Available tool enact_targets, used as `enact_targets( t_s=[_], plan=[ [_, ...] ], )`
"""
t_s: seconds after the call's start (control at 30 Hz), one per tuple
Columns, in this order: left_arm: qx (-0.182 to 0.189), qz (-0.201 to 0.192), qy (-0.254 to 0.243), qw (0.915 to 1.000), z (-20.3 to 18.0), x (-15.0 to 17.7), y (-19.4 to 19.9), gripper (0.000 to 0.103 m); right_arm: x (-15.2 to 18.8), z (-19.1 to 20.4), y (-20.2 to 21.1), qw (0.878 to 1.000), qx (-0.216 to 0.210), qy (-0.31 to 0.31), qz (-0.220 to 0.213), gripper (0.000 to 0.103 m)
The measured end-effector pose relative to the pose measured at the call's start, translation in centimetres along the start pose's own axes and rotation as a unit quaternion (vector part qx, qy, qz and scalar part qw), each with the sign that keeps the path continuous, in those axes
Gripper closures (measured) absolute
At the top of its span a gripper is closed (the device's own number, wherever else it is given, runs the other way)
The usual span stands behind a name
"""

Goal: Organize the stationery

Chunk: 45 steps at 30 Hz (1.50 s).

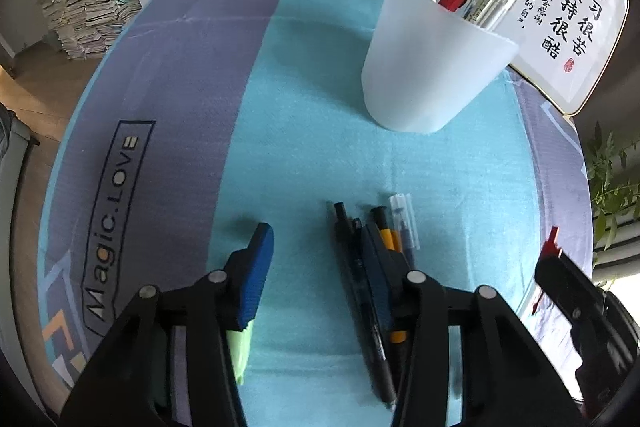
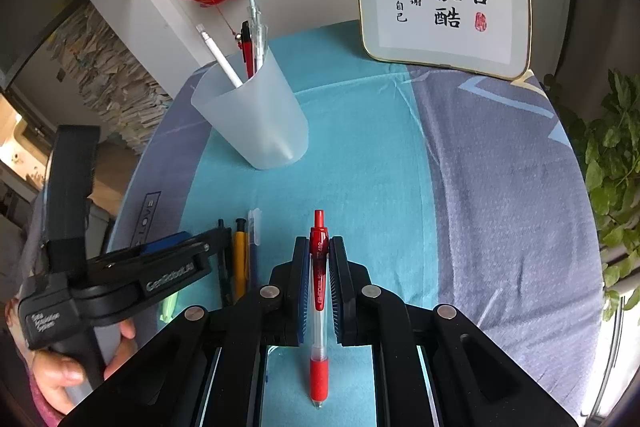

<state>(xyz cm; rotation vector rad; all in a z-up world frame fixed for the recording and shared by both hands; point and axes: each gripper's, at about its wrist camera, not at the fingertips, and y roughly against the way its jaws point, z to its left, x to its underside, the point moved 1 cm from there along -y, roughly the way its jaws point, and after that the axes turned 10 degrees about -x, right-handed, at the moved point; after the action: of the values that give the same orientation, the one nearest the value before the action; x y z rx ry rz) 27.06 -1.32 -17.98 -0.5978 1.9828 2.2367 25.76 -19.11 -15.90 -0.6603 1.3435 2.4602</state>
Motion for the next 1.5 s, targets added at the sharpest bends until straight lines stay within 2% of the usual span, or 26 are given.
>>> enact_targets(
  t_s=[0.27, 0.33, 0.37, 0.5, 0.67, 0.87, 1.1, 1.5],
  plan=[
    [-0.022, -0.009, -0.010, 0.9997, -1.1, -0.5, -0.4, 0.061, 0.4, -0.5, 0.4, 1.000, -0.001, -0.007, -0.001, 0.093],
    [-0.029, -0.020, -0.016, 0.9992, -1.3, -0.4, -0.4, 0.072, 0.3, -0.6, 0.3, 1.000, -0.001, -0.010, -0.002, 0.093],
    [-0.025, -0.026, -0.022, 0.9991, -1.5, -0.3, -0.2, 0.090, 0.3, -0.7, 0.3, 1.000, -0.002, -0.010, -0.002, 0.093],
    [0.003, -0.020, -0.032, 0.9993, -1.4, 0.0, 0.3, 0.090, 0.3, -0.3, 0.6, 1.000, -0.001, -0.006, -0.004, 0.093],
    [0.025, -0.037, -0.030, 0.9986, -0.1, 0.5, 2.6, 0.090, 0.2, 0.3, 1.6, 1.000, 0.002, -0.001, -0.018, 0.093],
    [0.049, -0.083, -0.032, 0.9948, 1.1, 0.7, 6.5, 0.091, 0.1, 2.0, 3.9, 0.998, 0.008, 0.013, -0.056, 0.093],
    [0.052, -0.141, -0.048, 0.9874, 1.5, 1.5, 10.0, 0.092, 0.3, 4.1, 6.5, 0.995, 0.011, 0.034, -0.091, 0.093],
    [0.067, -0.180, -0.048, 0.9802, 3.0, 2.3, 13.2, 0.096, 0.4, 5.3, 8.3, 0.993, 0.018, 0.043, -0.111, 0.093]
  ],
)
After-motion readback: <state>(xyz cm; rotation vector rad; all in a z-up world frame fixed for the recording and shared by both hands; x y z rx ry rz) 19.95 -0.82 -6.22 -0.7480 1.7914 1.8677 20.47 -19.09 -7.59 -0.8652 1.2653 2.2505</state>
